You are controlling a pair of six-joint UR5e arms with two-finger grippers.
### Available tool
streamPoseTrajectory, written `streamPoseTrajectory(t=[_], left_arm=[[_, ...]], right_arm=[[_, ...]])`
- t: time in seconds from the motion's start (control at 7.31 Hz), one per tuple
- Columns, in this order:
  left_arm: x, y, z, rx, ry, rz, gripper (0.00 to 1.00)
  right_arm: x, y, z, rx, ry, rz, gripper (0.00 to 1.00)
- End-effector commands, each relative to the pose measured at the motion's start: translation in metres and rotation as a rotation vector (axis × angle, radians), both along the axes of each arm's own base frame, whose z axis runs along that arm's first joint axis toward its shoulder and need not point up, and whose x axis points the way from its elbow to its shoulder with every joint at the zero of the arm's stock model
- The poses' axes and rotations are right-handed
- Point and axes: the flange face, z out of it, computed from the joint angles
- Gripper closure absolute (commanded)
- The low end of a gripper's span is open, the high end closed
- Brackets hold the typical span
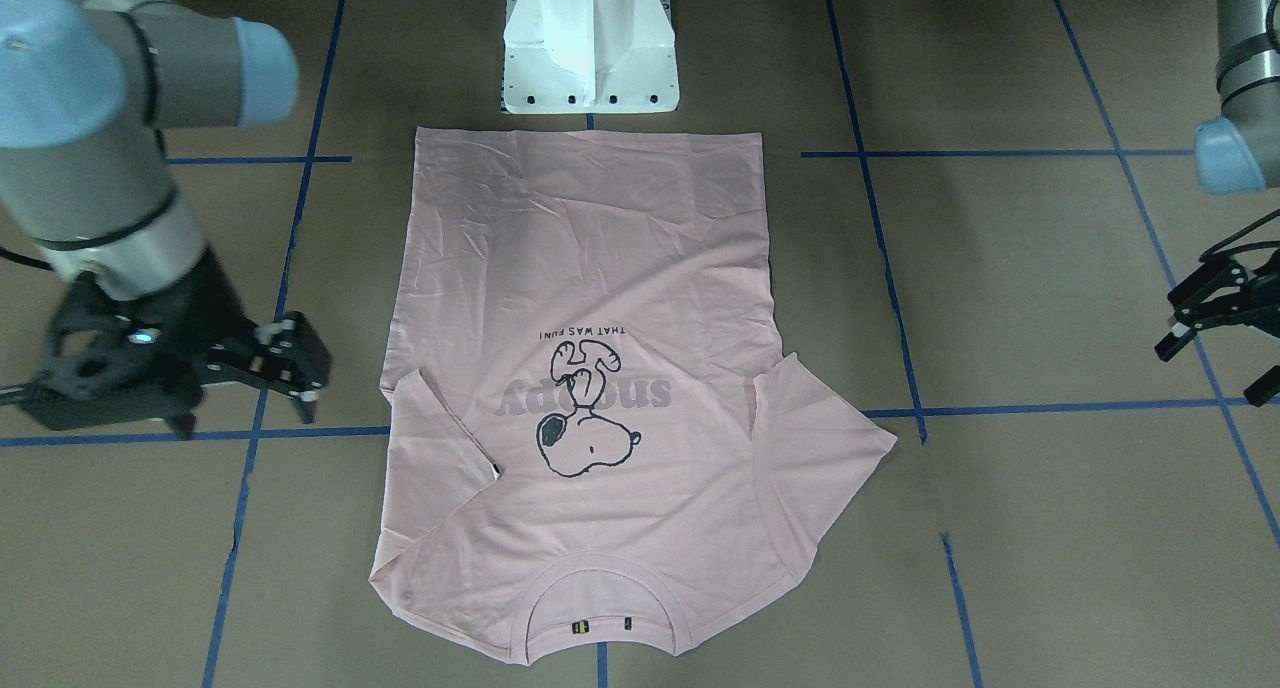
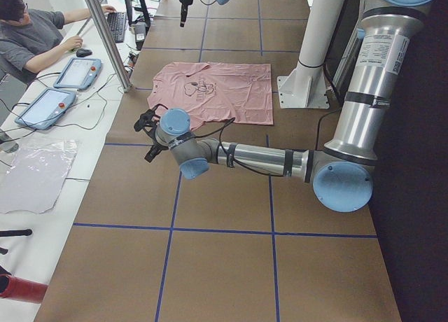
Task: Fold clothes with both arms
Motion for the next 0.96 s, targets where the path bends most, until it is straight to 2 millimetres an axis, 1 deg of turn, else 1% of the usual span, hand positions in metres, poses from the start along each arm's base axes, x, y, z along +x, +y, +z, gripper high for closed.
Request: streamPoseTrajectory(t=[0.0, 0.14, 0.27, 0.41, 0.55, 0.68, 0.82], left_arm=[[0.087, -0.012, -0.034, -0.094, 0.047, -0.074, 0.15], [0.115, -0.01, -0.038, -0.15, 0.068, -0.134, 0.3], [0.149, -0.013, -0.042, -0.191, 0.081, -0.161, 0.36], [0.184, -0.025, -0.042, -0.195, 0.058, -0.2, 0.36], [0.216, -0.022, -0.042, -0.22, 0.056, -0.217, 0.36], [0.243, -0.011, -0.042, -0.233, 0.056, -0.239, 0.36], [0.271, -0.005, -0.048, -0.268, 0.019, -0.25, 0.37]], right_arm=[[0.118, 0.016, 0.091, 0.05, 0.009, -0.137, 0.0], [0.169, 0.022, 0.122, 0.078, -0.014, -0.182, 0.0], [0.197, 0.034, 0.153, 0.069, -0.01, -0.184, 0.0], [0.206, 0.043, 0.176, 0.067, 0.009, -0.202, 0.0], [0.209, 0.047, 0.182, 0.059, 0.011, -0.2, 0.0], [0.209, 0.047, 0.183, 0.056, 0.01, -0.199, 0.0], [0.21, 0.048, 0.184, 0.055, 0.012, -0.199, 0.0]])
